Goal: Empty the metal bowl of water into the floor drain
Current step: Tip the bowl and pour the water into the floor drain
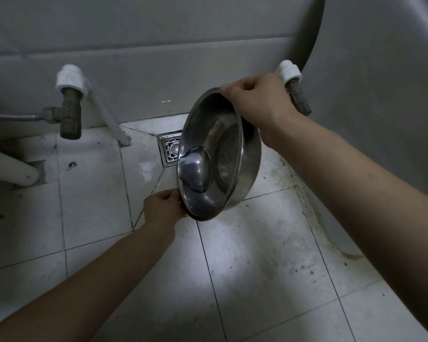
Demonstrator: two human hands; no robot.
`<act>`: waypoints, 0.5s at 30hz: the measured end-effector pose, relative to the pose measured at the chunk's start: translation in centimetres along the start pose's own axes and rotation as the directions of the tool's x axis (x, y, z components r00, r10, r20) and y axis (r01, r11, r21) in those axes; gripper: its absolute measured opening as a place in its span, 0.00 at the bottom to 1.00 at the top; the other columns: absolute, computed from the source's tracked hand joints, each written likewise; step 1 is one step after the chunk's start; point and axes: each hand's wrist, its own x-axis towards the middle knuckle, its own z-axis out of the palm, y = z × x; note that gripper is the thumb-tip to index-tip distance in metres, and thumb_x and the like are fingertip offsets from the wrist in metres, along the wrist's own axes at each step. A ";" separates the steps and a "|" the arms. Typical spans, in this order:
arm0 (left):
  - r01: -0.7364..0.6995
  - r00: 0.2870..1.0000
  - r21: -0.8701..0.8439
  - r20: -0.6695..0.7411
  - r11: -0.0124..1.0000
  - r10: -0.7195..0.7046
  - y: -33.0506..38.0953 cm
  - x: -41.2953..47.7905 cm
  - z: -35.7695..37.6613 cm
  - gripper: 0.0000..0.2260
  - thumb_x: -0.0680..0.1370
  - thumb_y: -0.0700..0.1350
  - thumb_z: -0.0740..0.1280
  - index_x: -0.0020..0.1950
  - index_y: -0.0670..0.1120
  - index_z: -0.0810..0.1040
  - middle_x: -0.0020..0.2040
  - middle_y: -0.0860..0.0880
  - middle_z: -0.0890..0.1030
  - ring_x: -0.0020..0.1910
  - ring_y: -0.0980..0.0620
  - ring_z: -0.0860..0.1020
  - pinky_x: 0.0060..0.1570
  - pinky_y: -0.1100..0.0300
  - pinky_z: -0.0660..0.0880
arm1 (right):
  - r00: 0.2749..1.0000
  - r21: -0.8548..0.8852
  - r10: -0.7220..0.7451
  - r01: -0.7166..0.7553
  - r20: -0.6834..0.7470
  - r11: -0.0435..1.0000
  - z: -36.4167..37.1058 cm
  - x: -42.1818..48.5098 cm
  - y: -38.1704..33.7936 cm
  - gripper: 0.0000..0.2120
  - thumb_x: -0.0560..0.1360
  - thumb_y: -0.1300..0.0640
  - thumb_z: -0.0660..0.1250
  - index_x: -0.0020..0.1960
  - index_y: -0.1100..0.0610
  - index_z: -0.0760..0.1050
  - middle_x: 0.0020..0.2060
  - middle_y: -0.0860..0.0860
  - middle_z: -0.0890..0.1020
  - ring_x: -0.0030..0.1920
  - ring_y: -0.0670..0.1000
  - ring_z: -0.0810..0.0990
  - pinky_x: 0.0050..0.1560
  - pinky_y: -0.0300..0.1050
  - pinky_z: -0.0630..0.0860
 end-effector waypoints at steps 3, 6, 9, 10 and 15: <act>0.013 1.000 -0.010 -0.020 1.000 -0.013 -0.1 0.2 0.1 0.12 0.79 0.31 0.65 0.38 0.39 0.81 0.40 0.39 0.84 0.38 0.41 0.84 0.36 0.54 0.81 | 1.000 -0.002 0.001 -0.001 0.005 1.000 0.1 0.0 -0.2 0.15 0.79 0.52 0.70 0.54 0.63 0.85 0.48 0.59 0.87 0.49 0.56 0.86 0.57 0.54 0.83; 0.023 1.000 -0.011 -0.020 1.000 -0.023 0.0 0.2 0.2 0.11 0.80 0.32 0.65 0.40 0.40 0.81 0.41 0.38 0.84 0.37 0.42 0.84 0.36 0.54 0.81 | 1.000 -0.001 -0.005 0.005 0.006 1.000 0.1 0.0 -0.3 0.15 0.79 0.52 0.70 0.54 0.64 0.85 0.49 0.59 0.87 0.48 0.56 0.86 0.56 0.54 0.83; 0.030 0.999 0.003 -0.021 1.000 -0.030 0.1 0.3 0.2 0.10 0.80 0.32 0.65 0.41 0.41 0.82 0.42 0.40 0.85 0.38 0.43 0.85 0.38 0.54 0.81 | 1.000 -0.006 -0.011 0.011 0.009 1.000 0.0 0.0 -0.3 0.15 0.79 0.51 0.70 0.52 0.62 0.85 0.47 0.56 0.88 0.47 0.53 0.86 0.57 0.54 0.83; 0.032 0.999 0.002 -0.021 0.999 -0.032 0.1 0.3 0.1 0.10 0.80 0.33 0.65 0.42 0.41 0.82 0.42 0.41 0.85 0.38 0.44 0.85 0.38 0.54 0.82 | 1.000 -0.006 -0.013 0.013 0.005 1.000 0.0 0.1 -0.2 0.15 0.79 0.50 0.70 0.53 0.63 0.85 0.47 0.55 0.88 0.48 0.53 0.86 0.58 0.54 0.83; 0.048 0.999 -0.025 -0.011 0.999 -0.048 0.0 0.3 0.2 0.06 0.80 0.34 0.66 0.46 0.39 0.82 0.43 0.40 0.85 0.38 0.44 0.85 0.37 0.55 0.82 | 1.000 -0.020 -0.011 0.011 -0.001 1.000 -0.1 0.1 -0.3 0.17 0.78 0.48 0.70 0.55 0.63 0.85 0.46 0.53 0.87 0.47 0.52 0.86 0.58 0.54 0.82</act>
